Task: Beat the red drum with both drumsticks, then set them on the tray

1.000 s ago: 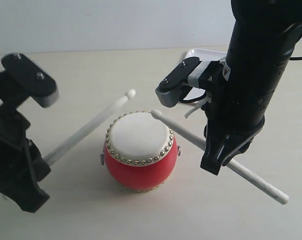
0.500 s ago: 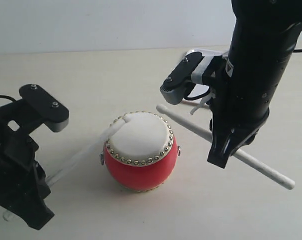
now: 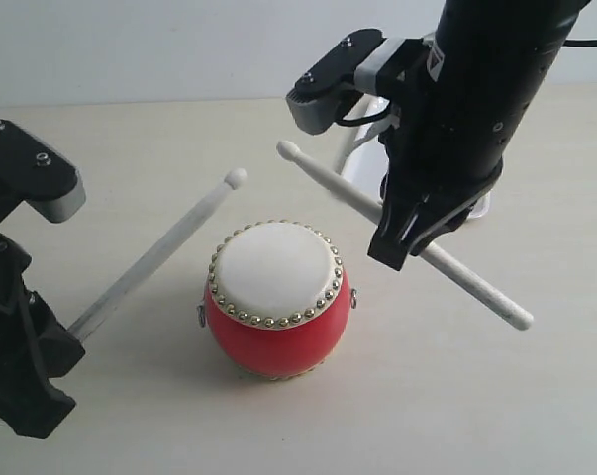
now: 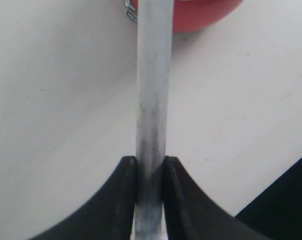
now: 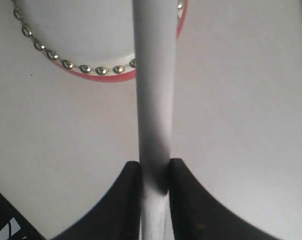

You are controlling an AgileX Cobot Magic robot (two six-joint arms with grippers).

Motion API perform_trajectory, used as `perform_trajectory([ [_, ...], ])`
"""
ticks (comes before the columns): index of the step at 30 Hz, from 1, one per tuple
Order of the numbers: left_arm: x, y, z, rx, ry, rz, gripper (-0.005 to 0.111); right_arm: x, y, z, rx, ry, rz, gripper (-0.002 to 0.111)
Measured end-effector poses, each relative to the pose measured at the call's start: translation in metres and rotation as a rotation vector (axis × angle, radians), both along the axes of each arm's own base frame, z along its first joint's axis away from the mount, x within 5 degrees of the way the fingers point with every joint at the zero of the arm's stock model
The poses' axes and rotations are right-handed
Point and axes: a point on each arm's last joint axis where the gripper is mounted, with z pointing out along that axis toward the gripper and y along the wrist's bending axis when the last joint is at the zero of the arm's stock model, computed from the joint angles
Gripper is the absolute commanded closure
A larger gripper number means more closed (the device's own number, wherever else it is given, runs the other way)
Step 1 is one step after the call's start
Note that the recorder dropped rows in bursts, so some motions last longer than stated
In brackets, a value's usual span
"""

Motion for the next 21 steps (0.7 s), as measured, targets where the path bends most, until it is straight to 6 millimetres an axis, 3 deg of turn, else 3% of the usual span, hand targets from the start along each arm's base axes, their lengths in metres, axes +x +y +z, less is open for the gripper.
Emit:
perform_trajectory([
  [13, 0.001, 0.007, -0.001, 0.059, 0.01, 0.09, 0.107, 0.021, 0.018, -0.073, -0.148, 0.176, -0.012, 0.108],
  [17, 0.001, 0.008, -0.001, 0.062, 0.008, 0.097, 0.107, 0.023, 0.019, -0.079, -0.159, 0.189, -0.019, 0.108],
  [21, 0.001, 0.008, -0.001, 0.061, 0.008, 0.1, 0.107, 0.021, 0.018, -0.071, -0.143, 0.17, -0.024, 0.108],
])
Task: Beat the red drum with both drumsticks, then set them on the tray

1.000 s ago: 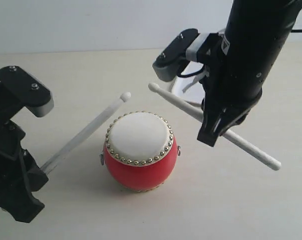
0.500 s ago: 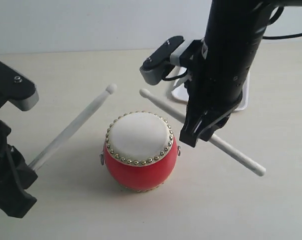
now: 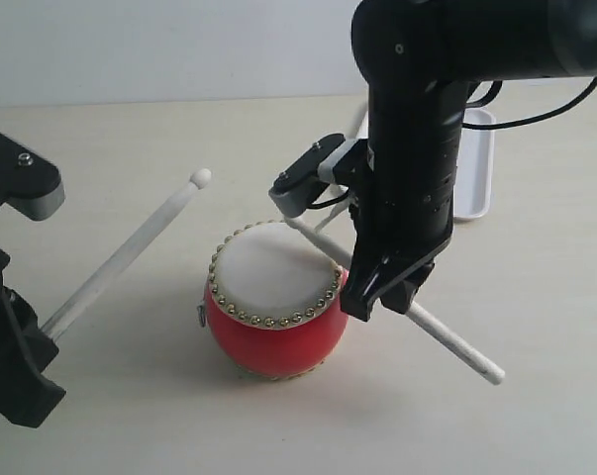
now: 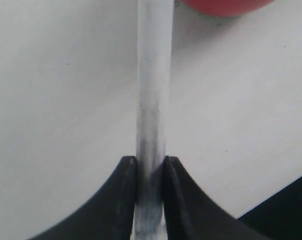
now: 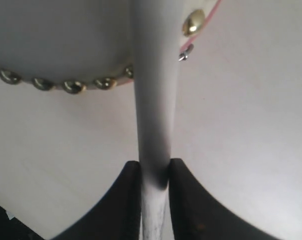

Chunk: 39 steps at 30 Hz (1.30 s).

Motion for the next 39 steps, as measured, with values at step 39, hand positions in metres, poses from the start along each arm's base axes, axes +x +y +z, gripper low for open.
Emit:
perform_trajectory([
  [39, 0.01, -0.019, -0.011, 0.087, 0.053, -0.103, 0.107, -0.039, -0.035, 0.111, 0.221, -0.286, -0.01, 0.108],
])
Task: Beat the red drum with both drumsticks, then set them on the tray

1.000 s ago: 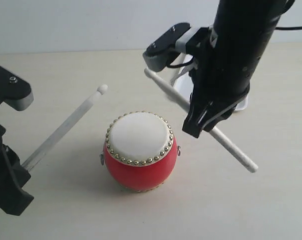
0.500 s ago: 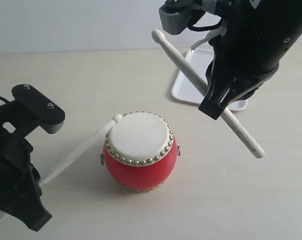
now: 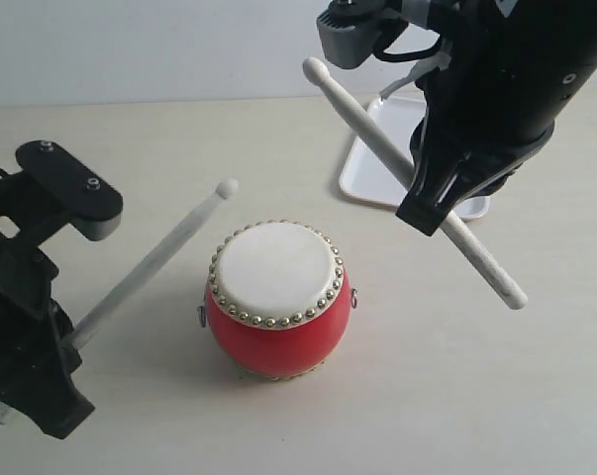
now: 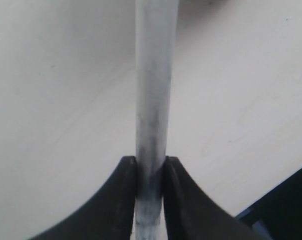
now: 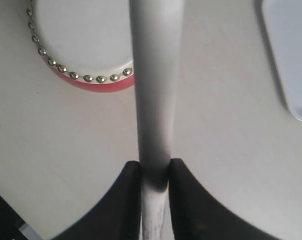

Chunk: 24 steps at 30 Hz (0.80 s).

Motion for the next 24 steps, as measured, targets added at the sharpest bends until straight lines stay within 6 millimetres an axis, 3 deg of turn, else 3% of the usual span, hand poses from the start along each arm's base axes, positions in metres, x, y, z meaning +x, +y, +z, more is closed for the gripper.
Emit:
perform_trajectory([
  [7, -0.006, 0.006, 0.012, -0.044, -0.037, 0.008, 0.107, 0.004, 0.003, -0.008, -0.018, 0.022, 0.0, 0.108],
  [16, -0.006, 0.007, 0.012, -0.042, -0.035, 0.011, 0.107, 0.005, 0.004, -0.084, -0.195, 0.236, -0.004, 0.108],
  [24, -0.006, 0.007, 0.012, -0.042, -0.035, 0.011, 0.107, -0.008, 0.017, -0.093, -0.216, 0.267, 0.051, 0.108],
])
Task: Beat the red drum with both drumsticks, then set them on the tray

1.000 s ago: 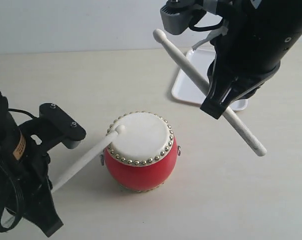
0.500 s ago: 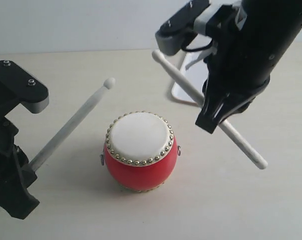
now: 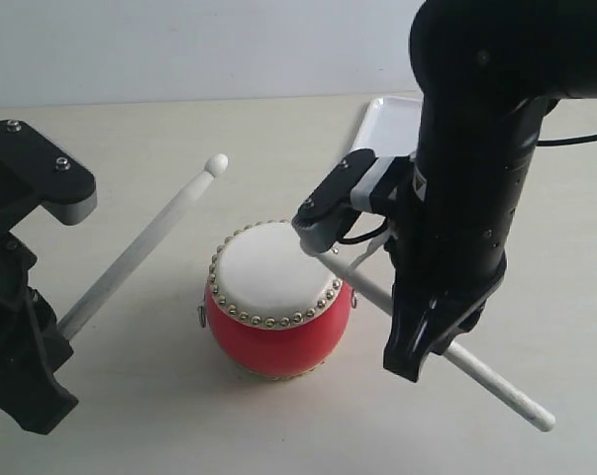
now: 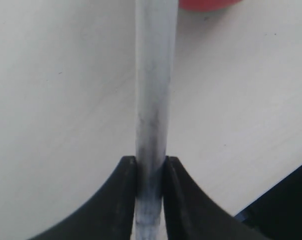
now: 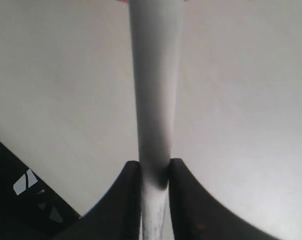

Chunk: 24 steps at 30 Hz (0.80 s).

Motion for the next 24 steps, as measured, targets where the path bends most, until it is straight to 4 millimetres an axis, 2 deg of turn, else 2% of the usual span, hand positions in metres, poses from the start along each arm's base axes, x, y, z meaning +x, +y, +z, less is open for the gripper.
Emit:
perform_trajectory([
  [4, 0.0, 0.0, 0.0, 0.0, 0.0, 0.0, 0.107, -0.009, 0.009, 0.0, 0.0, 0.0, 0.045, 0.108],
  [7, 0.0, 0.0, 0.0, 0.0, 0.0, 0.0, 0.107, -0.008, 0.009, -0.001, -0.028, -0.022, 0.065, 0.108],
  [11, 0.0, 0.0, 0.0, 0.0, 0.0, 0.0, 0.107, -0.001, 0.011, -0.018, -0.094, -0.003, 0.064, 0.108],
  [14, 0.0, 0.0, 0.0, 0.0, 0.0, 0.0, 0.107, 0.005, 0.014, -0.042, -0.17, 0.035, 0.079, 0.108],
  [16, 0.0, 0.0, 0.0, 0.0, 0.0, 0.0, 0.107, 0.006, 0.013, -0.044, -0.188, 0.024, 0.072, 0.108],
  [18, 0.0, 0.0, 0.0, 0.0, 0.0, 0.0, 0.107, 0.006, 0.011, -0.026, -0.146, -0.026, 0.067, 0.108],
  [21, 0.0, 0.0, 0.0, -0.006, -0.005, -0.001, 0.107, -0.001, 0.001, 0.016, -0.057, -0.151, 0.066, 0.108],
  [24, 0.001, -0.002, 0.001, -0.018, -0.015, -0.002, 0.107, -0.008, -0.007, 0.04, -0.006, -0.217, 0.063, 0.108],
])
